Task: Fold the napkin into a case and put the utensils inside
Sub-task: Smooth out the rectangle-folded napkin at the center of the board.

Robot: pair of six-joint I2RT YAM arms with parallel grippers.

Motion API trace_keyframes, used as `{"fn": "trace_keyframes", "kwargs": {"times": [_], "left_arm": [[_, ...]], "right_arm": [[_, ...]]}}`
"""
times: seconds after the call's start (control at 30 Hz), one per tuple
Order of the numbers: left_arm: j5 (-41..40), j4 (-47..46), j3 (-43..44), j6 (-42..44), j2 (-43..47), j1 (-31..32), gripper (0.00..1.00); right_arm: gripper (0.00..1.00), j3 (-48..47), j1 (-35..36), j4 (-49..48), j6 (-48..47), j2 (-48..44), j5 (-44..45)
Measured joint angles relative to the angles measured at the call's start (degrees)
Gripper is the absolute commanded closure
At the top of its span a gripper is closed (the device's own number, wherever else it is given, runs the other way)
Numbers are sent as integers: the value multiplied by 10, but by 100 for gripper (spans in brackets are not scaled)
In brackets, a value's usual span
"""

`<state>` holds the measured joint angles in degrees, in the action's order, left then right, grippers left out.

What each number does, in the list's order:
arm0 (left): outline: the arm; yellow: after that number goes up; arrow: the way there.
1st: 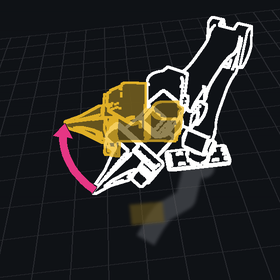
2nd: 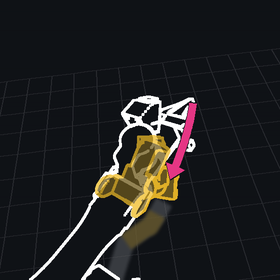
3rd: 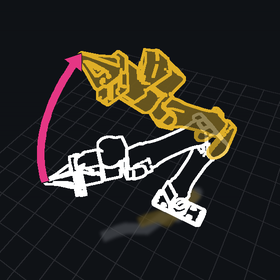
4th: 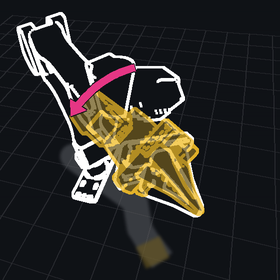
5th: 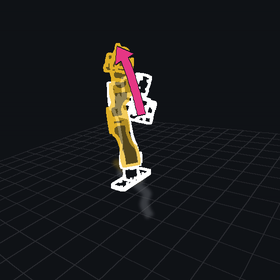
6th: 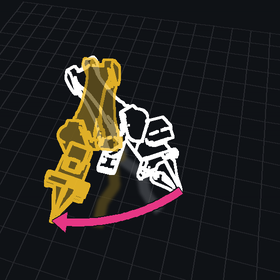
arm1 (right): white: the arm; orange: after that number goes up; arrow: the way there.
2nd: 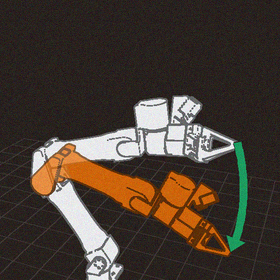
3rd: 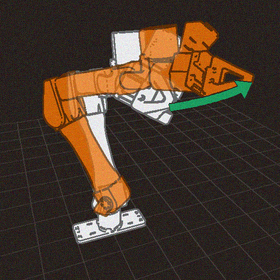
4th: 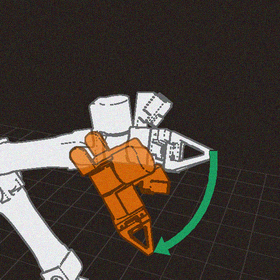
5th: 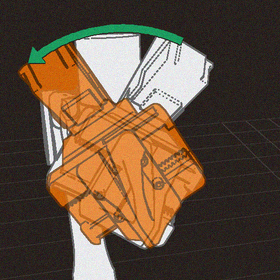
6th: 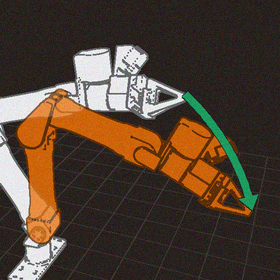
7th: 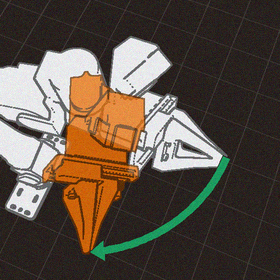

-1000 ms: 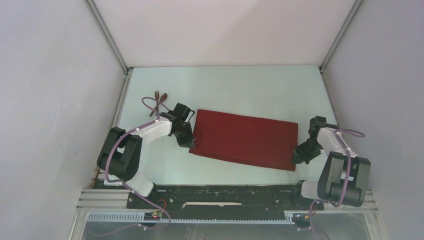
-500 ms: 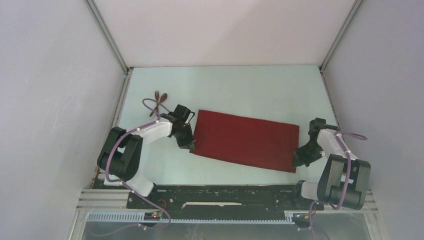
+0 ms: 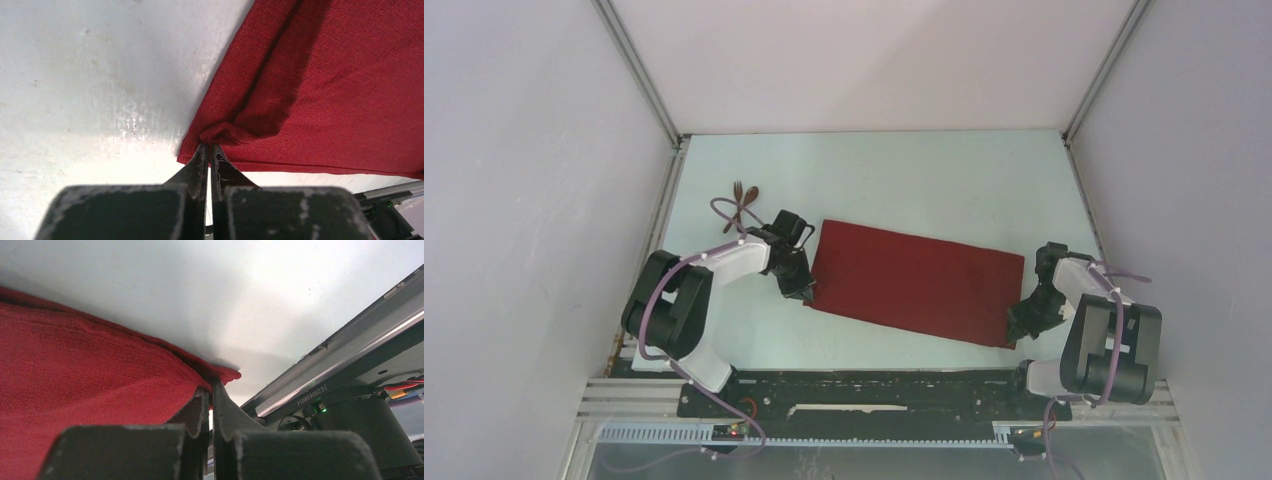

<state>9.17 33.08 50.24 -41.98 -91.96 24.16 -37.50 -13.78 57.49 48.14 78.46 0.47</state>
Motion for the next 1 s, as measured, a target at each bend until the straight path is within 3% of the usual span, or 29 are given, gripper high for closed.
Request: {"fn": "trace_keyframes", "kwargs": {"times": [0.8, 0.9, 1.0], "left_arm": [[0, 4, -23, 0, 44, 1, 100], [1, 1, -32, -1, 42, 1, 100], [1, -2, -33, -1, 35, 1, 96]], "right_arm": [[100, 0, -1, -17, 0, 1, 3], [97, 0, -1, -17, 1, 1, 2], [86, 0, -1, -20, 1, 1, 1]]}}
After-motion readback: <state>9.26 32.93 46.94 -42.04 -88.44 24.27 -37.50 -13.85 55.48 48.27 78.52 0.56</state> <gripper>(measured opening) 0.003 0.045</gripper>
